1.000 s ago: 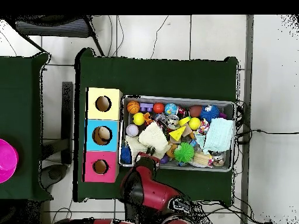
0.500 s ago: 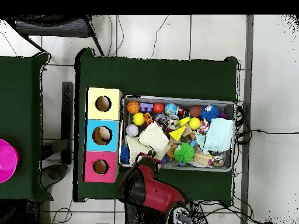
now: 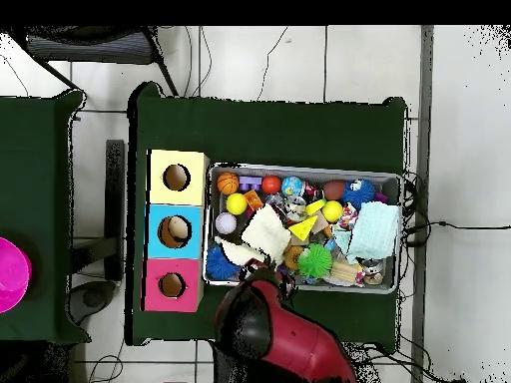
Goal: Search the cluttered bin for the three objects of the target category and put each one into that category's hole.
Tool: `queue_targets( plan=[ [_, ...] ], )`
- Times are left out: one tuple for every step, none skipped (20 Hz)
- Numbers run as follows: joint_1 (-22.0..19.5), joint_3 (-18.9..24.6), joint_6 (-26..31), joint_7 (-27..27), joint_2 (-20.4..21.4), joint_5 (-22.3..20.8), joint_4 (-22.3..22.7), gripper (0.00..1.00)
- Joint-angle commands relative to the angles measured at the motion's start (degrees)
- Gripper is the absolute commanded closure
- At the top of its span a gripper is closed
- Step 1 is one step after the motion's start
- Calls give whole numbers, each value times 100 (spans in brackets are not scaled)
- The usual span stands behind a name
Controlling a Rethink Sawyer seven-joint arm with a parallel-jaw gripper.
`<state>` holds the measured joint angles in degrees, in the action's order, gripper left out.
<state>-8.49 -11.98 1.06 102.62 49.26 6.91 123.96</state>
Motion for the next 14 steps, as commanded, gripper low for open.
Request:
queue_targets(
  plan=[
    [-774,532,577,82,783,-480,-364,100],
    [-971,675,601,21,841,-552,-358,100],
    [-1157,831,577,-36,896,-638,-362,100],
    [-1393,1030,499,-89,981,-750,-343,100],
    [-1590,1195,507,-163,1049,-829,-377,100],
    [-1837,1411,561,-270,1131,-896,-382,100],
    [-2040,1588,658,-370,1155,-954,-453,100],
    [-2208,1745,714,-468,1114,-1014,-553,100],
    [-2360,1900,761,-517,1060,-1082,-645,100],
    [-2511,2055,809,-567,1007,-1151,-736,100],
    [-2668,2211,827,-598,959,-1220,-794,100],
    [-2740,2297,851,-603,883,-1278,-884,100],
    [-2853,2410,831,-597,830,-1353,-922,100],
    [-2921,2498,813,-561,839,-1411,-906,100]
  ],
)
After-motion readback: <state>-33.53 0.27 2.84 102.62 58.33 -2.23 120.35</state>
